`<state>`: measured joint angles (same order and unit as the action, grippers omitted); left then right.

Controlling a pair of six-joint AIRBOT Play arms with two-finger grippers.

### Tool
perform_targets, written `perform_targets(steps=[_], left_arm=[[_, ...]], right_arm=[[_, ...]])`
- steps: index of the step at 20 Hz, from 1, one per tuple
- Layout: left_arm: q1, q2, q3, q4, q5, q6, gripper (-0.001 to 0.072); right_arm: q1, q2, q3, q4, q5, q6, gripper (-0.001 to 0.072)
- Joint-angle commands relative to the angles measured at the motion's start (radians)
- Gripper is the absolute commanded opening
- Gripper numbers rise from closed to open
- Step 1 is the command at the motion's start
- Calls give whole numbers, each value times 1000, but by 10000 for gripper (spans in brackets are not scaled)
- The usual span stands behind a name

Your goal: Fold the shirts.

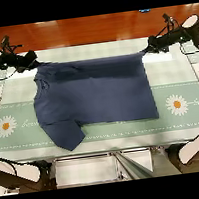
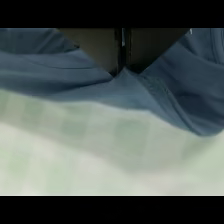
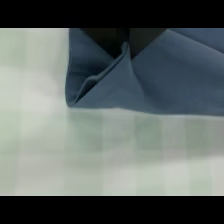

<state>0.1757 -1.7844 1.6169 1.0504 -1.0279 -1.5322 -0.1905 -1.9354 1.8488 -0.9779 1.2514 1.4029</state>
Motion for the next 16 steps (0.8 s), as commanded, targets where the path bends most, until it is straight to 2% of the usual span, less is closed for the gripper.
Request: perform_targets(steps=[1, 4, 16], left_arm=[[8, -11, -5, 24, -206, 74, 22], [14, -11, -52, 131, -311, 73, 22], [25, -45, -81, 132, -428, 101, 21]], right_arm=[[-14, -6, 6, -34, 141, 11, 25], [2, -5, -12, -145, 265, 10, 25], [0, -8, -141, -159, 249, 7, 25]])
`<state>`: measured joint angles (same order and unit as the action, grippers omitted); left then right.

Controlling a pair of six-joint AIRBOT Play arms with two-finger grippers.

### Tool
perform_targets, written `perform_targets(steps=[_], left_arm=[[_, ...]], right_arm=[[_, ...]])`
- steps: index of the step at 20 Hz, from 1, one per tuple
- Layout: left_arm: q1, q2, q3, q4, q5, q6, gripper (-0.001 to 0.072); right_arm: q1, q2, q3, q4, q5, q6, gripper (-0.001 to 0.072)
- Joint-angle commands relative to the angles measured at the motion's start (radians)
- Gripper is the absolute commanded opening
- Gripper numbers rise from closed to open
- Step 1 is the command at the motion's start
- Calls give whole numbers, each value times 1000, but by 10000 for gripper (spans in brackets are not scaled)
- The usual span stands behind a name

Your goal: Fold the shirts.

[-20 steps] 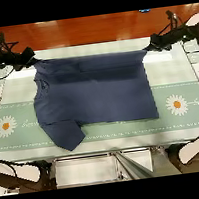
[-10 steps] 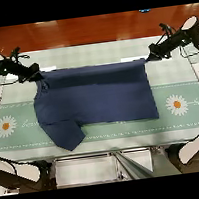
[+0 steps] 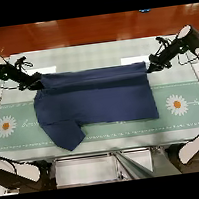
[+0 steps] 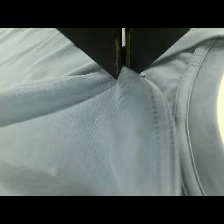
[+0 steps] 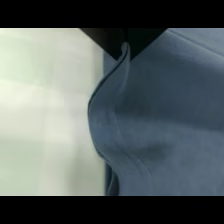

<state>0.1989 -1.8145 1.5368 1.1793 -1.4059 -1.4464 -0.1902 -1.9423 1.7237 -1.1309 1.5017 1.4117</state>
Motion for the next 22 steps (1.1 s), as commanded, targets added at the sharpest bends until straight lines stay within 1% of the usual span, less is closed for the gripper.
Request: perform_targets(steps=[1, 8, 9, 10, 11, 12, 14, 15, 17, 19, 20, 22], left_arm=[[1, -23, -1, 3, -63, 18, 22], [7, -27, -1, 3, -87, 25, 22], [7, -27, -1, 3, -93, 22, 33], [8, -23, 0, 3, -107, 21, 206], [8, -16, 0, 3, -126, 21, 438], [13, 0, -1, 5, -145, 21, 508], [30, 62, -11, 8, -166, 10, 508], [42, 112, -37, 7, -148, -6, 508], [80, 262, -172, 7, -76, -16, 508], [151, 450, -406, -3, 13, -14, 508], [197, 534, -528, -43, 50, 6, 508], [322, 677, -762, -208, 86, 93, 508]], right_arm=[[0, -1, -16, -6, 6, -2, 25], [1, -1, -16, -6, 41, -2, 26], [1, -1, -16, -5, 43, 0, 87], [0, 0, -16, -2, 60, 12, 336], [0, 2, -14, 1, 104, 7, 415], [-8, 14, -14, -17, 145, 6, 414], [-37, 72, -19, -80, 194, 19, 414], [-59, 121, -43, -84, 172, 37, 414], [-105, 263, -179, -78, 83, 44, 414], [-159, 439, -418, -63, -58, 34, 414], [-192, 536, -561, -15, -146, 11, 414], [-258, 710, -819, 141, -273, -95, 414]])
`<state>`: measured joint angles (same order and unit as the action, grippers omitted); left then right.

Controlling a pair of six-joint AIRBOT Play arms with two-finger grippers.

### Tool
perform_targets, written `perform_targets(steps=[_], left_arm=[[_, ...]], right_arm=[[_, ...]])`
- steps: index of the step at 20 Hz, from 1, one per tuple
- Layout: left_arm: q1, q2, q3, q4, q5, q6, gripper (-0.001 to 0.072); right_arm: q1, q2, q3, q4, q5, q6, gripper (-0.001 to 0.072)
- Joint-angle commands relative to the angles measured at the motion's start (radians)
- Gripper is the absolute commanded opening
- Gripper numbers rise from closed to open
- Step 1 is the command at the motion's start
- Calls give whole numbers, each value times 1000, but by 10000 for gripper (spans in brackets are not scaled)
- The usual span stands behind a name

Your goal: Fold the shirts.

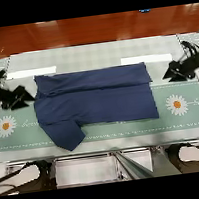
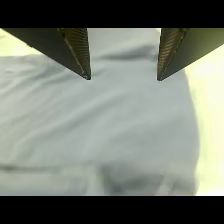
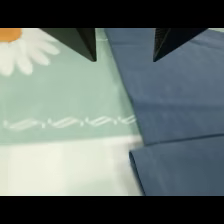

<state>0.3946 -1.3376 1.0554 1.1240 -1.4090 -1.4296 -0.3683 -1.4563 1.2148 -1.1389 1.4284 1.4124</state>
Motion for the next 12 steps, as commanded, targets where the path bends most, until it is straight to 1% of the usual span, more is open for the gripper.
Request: perform_targets(steps=[1, 2, 3, 5, 7, 8, 10, 11, 12], left_arm=[[191, 253, -373, -221, 97, 115, 508], [255, 294, -453, -256, 101, 139, 508], [307, 317, -508, -255, 99, 146, 508], [374, 325, -584, -250, 83, 140, 508], [365, 325, -621, -245, 98, 135, 508], [356, 322, -623, -208, 110, 126, 508], [344, 313, -623, -96, 131, 78, 508], [340, 307, -623, -74, 137, 66, 508], [333, 303, -623, -84, 140, 68, 508]], right_arm=[[-111, 296, -412, 228, -229, -158, 414], [-138, 355, -498, 291, -237, -205, 414], [-162, 402, -570, 336, -232, -241, 415], [-172, 453, -659, 351, -229, -262, 414], [-170, 457, -698, 353, -212, -264, 414], [-170, 457, -706, 352, -215, -264, 414], [-170, 457, -706, 359, -213, -263, 414], [-170, 457, -706, 359, -213, -263, 414], [-170, 457, -706, 359, -214, -263, 414]])
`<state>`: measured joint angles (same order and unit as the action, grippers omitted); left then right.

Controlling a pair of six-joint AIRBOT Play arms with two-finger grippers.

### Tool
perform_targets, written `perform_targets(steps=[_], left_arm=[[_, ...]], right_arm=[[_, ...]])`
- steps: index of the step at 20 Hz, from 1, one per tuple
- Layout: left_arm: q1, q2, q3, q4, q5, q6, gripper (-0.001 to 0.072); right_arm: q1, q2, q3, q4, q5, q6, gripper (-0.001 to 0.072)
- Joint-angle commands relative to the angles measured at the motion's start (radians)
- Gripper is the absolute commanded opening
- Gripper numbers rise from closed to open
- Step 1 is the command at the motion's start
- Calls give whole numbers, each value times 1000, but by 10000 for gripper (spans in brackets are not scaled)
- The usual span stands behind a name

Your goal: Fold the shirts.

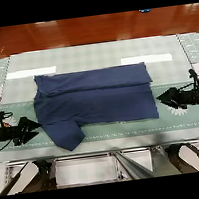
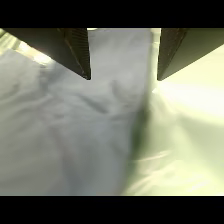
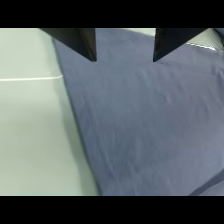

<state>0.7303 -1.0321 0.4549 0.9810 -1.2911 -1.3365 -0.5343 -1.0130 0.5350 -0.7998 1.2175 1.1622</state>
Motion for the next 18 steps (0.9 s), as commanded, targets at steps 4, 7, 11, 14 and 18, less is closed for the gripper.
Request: perform_targets(steps=[4, 7, 11, 14, 18], left_arm=[[-52, -45, -22, 55, 27, -10, 508], [-170, -115, -23, 42, 30, -11, 507], [-329, -198, -20, -4, 115, -11, 349], [-334, -188, 3, -1, 100, 6, 21], [-331, -188, 19, -2, 70, 17, 21]], right_arm=[[-4, 13, -26, 21, -27, -13, 414], [-4, 12, -26, 61, -27, -14, 414], [-5, 12, -24, 122, -48, -35, 414], [-62, 12, 2, -19, -47, 5, 414], [-118, 12, -9, -212, 33, 147, 414]])
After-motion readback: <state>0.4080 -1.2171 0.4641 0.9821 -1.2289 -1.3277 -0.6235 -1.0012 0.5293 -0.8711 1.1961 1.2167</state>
